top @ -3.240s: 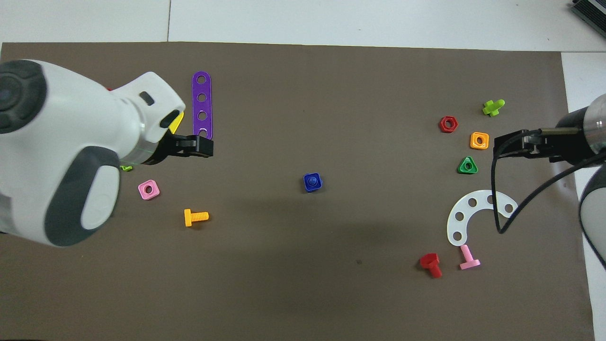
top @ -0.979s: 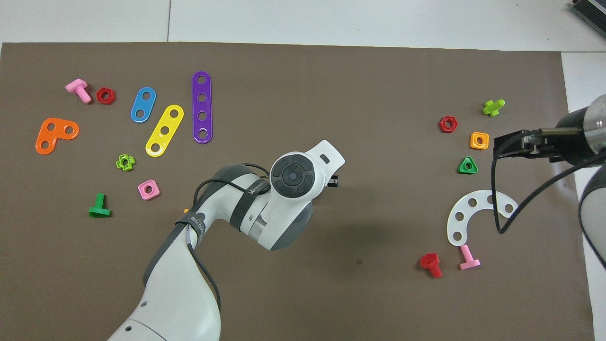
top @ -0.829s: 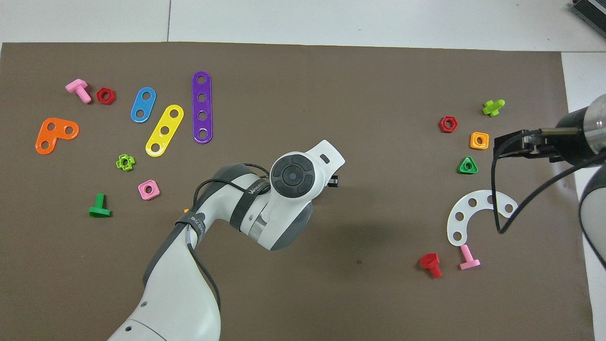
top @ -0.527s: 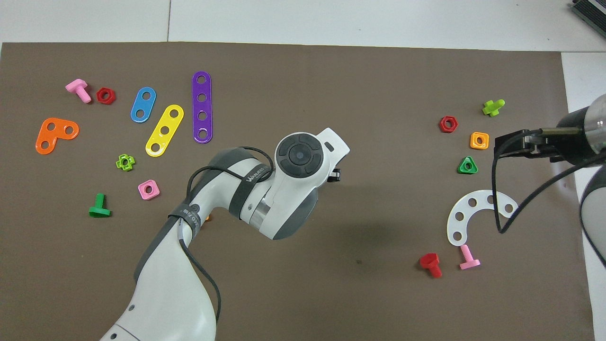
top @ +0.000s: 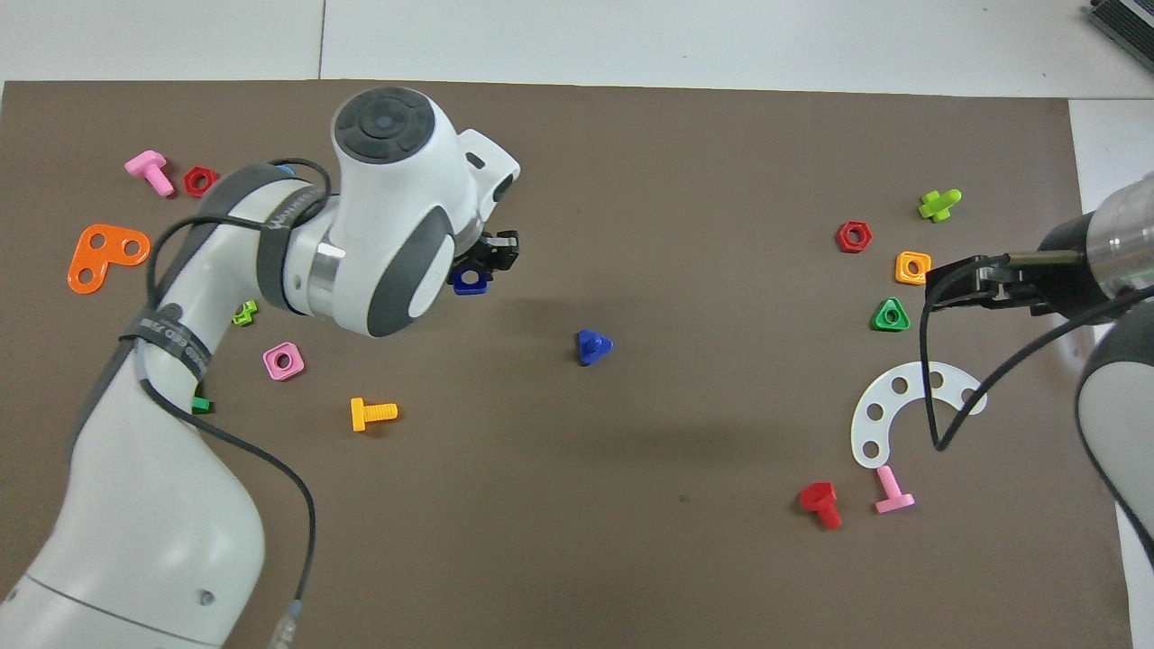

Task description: Unscrew and place screws in storage area

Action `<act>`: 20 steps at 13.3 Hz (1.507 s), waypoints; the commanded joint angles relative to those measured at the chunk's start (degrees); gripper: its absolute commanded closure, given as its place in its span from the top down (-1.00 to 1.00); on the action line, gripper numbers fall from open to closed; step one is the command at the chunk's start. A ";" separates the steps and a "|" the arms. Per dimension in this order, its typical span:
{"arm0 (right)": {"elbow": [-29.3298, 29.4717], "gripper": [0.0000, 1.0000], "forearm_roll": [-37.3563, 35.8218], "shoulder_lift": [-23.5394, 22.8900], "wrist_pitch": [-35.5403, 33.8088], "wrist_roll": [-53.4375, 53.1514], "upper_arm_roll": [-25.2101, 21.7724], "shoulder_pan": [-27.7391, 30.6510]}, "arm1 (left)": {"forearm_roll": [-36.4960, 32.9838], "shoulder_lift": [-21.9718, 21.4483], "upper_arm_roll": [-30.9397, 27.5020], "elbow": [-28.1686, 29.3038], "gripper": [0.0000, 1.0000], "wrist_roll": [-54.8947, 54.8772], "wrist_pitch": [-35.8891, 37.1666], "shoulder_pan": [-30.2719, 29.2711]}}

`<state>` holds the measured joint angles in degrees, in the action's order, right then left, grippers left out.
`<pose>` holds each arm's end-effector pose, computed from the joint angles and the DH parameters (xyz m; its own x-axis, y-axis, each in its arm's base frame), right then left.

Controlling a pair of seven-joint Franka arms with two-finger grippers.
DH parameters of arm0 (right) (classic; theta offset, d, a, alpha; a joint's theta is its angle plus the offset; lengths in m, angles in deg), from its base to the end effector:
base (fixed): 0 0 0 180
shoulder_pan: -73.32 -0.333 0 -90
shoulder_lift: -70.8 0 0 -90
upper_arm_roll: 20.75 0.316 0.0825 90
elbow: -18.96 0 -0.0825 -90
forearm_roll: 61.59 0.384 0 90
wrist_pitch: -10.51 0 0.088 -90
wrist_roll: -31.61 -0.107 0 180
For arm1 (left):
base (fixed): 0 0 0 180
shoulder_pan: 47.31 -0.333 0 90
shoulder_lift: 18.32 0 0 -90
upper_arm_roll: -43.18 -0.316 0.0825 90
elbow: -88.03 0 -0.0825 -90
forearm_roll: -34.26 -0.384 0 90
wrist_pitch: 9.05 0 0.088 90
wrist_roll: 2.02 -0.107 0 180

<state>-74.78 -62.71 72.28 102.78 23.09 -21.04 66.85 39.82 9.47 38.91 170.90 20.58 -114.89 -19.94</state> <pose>0.5463 0.0571 0.6114 0.9992 -0.0400 0.0030 -0.0401 -0.9990 0.0192 0.6260 -0.2844 0.4026 0.9951 0.0135 -0.0983 0.0155 -0.9997 0.0198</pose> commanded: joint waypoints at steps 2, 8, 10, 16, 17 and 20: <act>-10.22 0.99 1.04 4.05 9.04 -3.08 0.20 -3.45 | -0.38 -3.78 0.67 8.76 -0.48 -18.06 0.74 -7.41; -14.36 0.99 0.95 -2.09 19.85 -11.94 0.20 -11.97 | -0.56 -8.01 0.40 24.27 1.00 -23.12 -16.50 -10.66; -14.63 0.99 0.25 -5.77 23.64 -17.38 0.20 -15.74 | -0.65 -7.92 0.31 23.04 1.00 -23.91 -15.80 -11.11; -13.41 0.83 -1.51 -17.11 37.96 -27.24 0.20 -24.37 | -0.65 -17.73 0.05 15.91 1.00 -23.57 4.12 -20.32; -13.40 0.82 -1.60 -18.26 39.46 -27.77 0.20 -24.55 | -0.73 -19.68 -0.04 16.00 1.00 -23.22 8.60 -22.17; -9.98 0.73 -3.00 -23.88 40.53 -29.53 0.11 -26.75 | -6.43 -22.94 -0.13 16.70 1.00 -23.83 16.54 -26.40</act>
<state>-88.10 -63.56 52.24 142.68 -3.84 -20.62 41.21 36.27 -11.49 38.32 185.48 -2.92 -100.78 -44.89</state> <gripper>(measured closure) 0.110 0.000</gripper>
